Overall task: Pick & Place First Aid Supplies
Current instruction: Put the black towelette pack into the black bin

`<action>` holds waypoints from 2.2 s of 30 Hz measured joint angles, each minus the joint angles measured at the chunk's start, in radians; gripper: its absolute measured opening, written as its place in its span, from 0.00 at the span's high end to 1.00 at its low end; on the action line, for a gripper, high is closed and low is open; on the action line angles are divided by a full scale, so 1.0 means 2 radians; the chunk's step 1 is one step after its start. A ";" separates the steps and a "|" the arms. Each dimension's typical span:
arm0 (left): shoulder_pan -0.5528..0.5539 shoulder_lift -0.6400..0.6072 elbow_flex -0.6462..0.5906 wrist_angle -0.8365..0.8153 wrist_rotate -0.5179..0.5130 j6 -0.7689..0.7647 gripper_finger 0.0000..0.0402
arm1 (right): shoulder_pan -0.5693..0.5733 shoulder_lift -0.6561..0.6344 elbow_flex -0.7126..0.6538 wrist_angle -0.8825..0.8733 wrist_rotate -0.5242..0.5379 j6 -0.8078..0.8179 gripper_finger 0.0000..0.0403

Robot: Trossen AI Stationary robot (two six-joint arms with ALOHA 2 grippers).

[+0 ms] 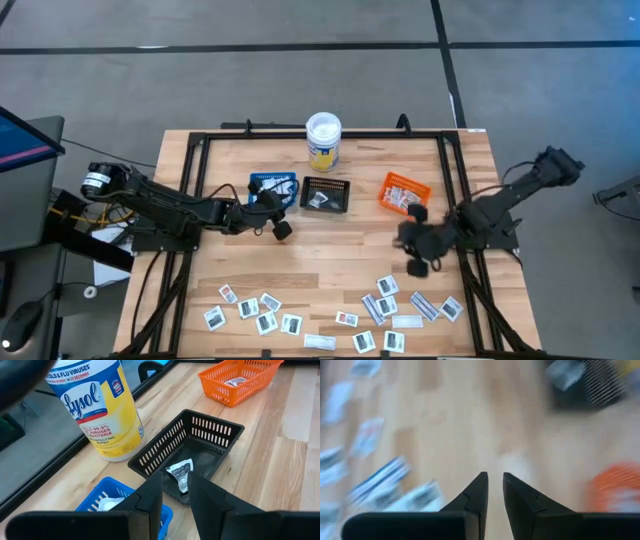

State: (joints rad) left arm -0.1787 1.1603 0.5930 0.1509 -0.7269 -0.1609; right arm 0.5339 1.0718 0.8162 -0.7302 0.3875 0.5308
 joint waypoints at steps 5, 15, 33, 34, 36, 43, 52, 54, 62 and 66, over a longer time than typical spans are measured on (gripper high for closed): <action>0.000 0.000 0.000 0.000 0.000 0.000 0.77 | 0.060 0.003 -0.078 0.078 -0.024 0.019 0.87; 0.000 0.000 0.000 0.000 0.004 -0.004 0.77 | 0.057 0.104 -0.073 0.137 -0.084 -0.077 0.76; 0.000 0.000 0.000 0.000 0.033 -0.012 0.77 | 0.047 0.265 -0.048 0.187 -0.142 -0.149 0.49; 0.000 0.000 0.000 0.000 0.033 -0.012 0.77 | 0.045 0.270 -0.048 0.188 -0.142 -0.152 0.48; 0.000 0.000 0.000 0.000 0.033 -0.012 0.77 | 0.045 0.276 -0.048 0.188 -0.147 -0.163 0.48; 0.000 0.000 0.000 0.000 0.033 -0.012 0.77 | 0.017 0.280 -0.049 0.189 -0.200 -0.171 0.52; 0.000 0.000 0.000 0.000 0.033 -0.012 0.77 | -0.022 0.281 -0.049 0.187 -0.213 -0.174 0.72; 0.000 0.000 0.000 0.000 0.033 -0.012 0.77 | -0.028 0.281 -0.049 0.187 -0.215 -0.176 0.74; 0.000 0.000 0.000 0.003 0.039 -0.027 0.77 | -0.042 0.249 -0.052 0.183 -0.214 -0.178 0.74; 0.000 0.000 0.000 0.008 0.081 -0.047 0.77 | -0.048 0.227 -0.054 0.180 -0.165 -0.178 0.74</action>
State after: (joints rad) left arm -0.1791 1.1606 0.5930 0.1665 -0.5654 -0.2541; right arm 0.4387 1.5249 0.7086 -0.3704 0.0581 0.1740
